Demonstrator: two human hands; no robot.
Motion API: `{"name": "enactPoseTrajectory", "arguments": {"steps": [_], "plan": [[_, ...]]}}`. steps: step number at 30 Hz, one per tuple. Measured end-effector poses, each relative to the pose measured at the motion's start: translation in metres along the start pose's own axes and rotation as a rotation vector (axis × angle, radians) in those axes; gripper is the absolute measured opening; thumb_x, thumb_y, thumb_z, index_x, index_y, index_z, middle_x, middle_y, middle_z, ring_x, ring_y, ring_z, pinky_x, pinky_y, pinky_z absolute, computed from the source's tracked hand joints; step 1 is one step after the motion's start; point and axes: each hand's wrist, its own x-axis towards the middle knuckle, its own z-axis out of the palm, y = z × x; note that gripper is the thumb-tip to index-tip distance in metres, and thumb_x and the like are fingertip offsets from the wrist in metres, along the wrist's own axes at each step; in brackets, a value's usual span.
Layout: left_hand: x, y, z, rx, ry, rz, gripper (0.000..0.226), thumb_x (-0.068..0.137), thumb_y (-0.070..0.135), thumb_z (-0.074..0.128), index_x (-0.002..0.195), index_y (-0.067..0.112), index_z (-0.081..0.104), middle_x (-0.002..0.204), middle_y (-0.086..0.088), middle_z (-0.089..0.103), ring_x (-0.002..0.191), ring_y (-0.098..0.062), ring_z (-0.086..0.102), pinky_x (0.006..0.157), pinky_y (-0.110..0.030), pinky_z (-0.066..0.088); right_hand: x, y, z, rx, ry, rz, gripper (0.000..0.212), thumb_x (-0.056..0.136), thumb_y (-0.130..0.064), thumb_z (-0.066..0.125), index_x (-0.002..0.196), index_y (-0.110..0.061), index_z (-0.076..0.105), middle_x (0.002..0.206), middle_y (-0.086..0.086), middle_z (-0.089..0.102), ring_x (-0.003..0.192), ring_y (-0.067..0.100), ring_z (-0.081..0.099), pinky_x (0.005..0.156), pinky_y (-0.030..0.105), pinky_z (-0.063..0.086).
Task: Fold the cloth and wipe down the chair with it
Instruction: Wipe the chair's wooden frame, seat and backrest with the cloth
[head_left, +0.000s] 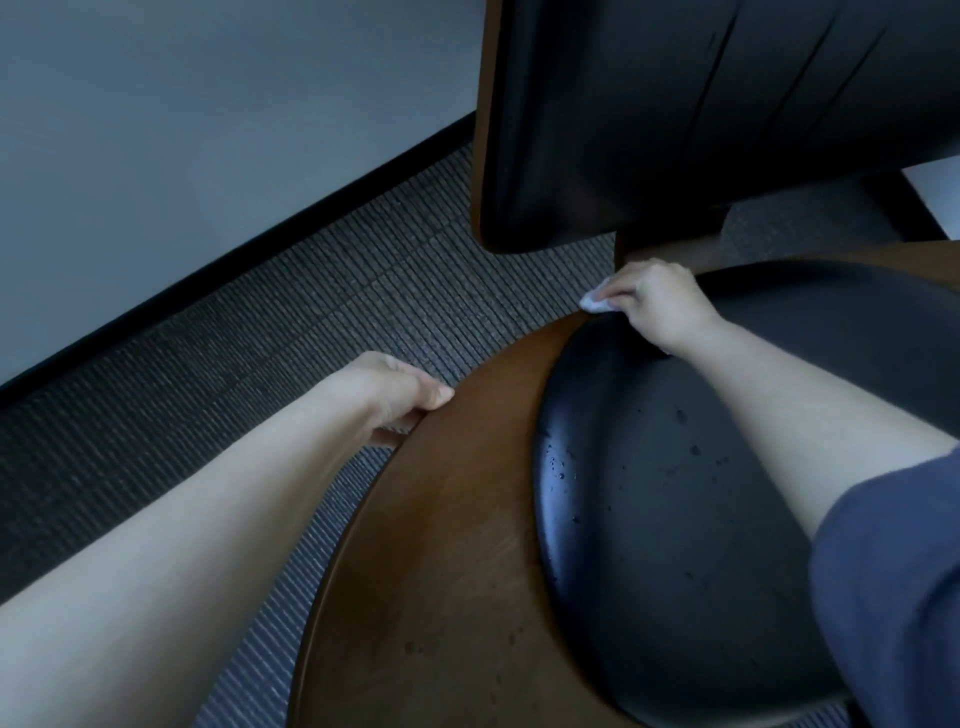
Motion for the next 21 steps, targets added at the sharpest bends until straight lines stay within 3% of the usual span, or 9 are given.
{"name": "enactPoseTrajectory", "arguments": {"steps": [4, 7, 9, 11, 15, 18, 21], "plan": [[0.0, 0.0, -0.001, 0.01, -0.014, -0.008, 0.007, 0.088, 0.015, 0.072, 0.092, 0.014, 0.078, 0.093, -0.007, 0.076, 0.092, -0.024, 0.071, 0.089, -0.041, 0.057, 0.0, -0.004, 0.005, -0.002, -0.058, -0.158, 0.015, 0.086, -0.012, 0.066, 0.096, -0.017, 0.077, 0.108, 0.003, 0.07, 0.105, 0.027, 0.061, 0.092, 0.044, 0.046], [-0.002, 0.002, 0.002, 0.019, 0.011, -0.009, 0.007, 0.09, 0.014, 0.07, 0.093, 0.014, 0.077, 0.093, -0.008, 0.076, 0.091, -0.023, 0.071, 0.082, -0.036, 0.057, 0.0, -0.002, 0.006, -0.02, -0.003, -0.054, 0.016, 0.087, -0.011, 0.064, 0.096, -0.017, 0.076, 0.109, 0.004, 0.069, 0.104, 0.031, 0.06, 0.091, 0.047, 0.046], [-0.004, 0.003, 0.004, 0.033, 0.041, -0.002, 0.007, 0.091, 0.014, 0.069, 0.093, 0.014, 0.076, 0.095, -0.008, 0.075, 0.091, -0.023, 0.07, 0.075, -0.032, 0.056, -0.003, -0.007, 0.01, -0.02, -0.001, -0.109, 0.015, 0.086, -0.008, 0.065, 0.094, -0.014, 0.076, 0.105, 0.006, 0.07, 0.1, 0.033, 0.06, 0.089, 0.046, 0.047], [-0.004, 0.005, 0.005, 0.06, 0.056, 0.003, 0.007, 0.091, 0.014, 0.069, 0.093, 0.014, 0.076, 0.096, -0.008, 0.074, 0.093, -0.023, 0.069, 0.076, -0.032, 0.056, -0.005, -0.009, 0.009, -0.001, -0.039, -0.207, 0.014, 0.086, -0.009, 0.066, 0.093, -0.014, 0.077, 0.105, 0.004, 0.07, 0.1, 0.031, 0.06, 0.089, 0.045, 0.047], [-0.003, 0.007, 0.006, 0.096, 0.077, 0.004, 0.008, 0.092, 0.013, 0.067, 0.092, 0.015, 0.074, 0.097, -0.009, 0.073, 0.093, -0.024, 0.068, 0.081, -0.035, 0.056, -0.005, -0.019, 0.008, -0.002, -0.023, -0.118, 0.017, 0.089, -0.009, 0.062, 0.094, -0.016, 0.076, 0.108, 0.003, 0.069, 0.104, 0.029, 0.059, 0.091, 0.045, 0.045], [-0.003, 0.008, 0.006, 0.1, 0.076, -0.004, 0.009, 0.092, 0.012, 0.067, 0.095, 0.013, 0.075, 0.098, -0.01, 0.073, 0.093, -0.024, 0.068, 0.077, -0.034, 0.056, -0.019, -0.035, 0.012, -0.001, -0.083, -0.304, 0.017, 0.086, -0.009, 0.064, 0.091, -0.018, 0.077, 0.103, 0.001, 0.07, 0.097, 0.028, 0.059, 0.087, 0.042, 0.046], [-0.006, 0.01, 0.005, 0.08, 0.066, -0.021, 0.01, 0.092, 0.012, 0.066, 0.096, 0.014, 0.075, 0.099, -0.011, 0.073, 0.094, -0.025, 0.068, 0.081, -0.037, 0.056, -0.024, -0.048, 0.014, 0.017, -0.002, -0.162, 0.019, 0.089, -0.008, 0.061, 0.096, -0.016, 0.076, 0.108, 0.006, 0.069, 0.102, 0.033, 0.059, 0.09, 0.044, 0.045]]}}
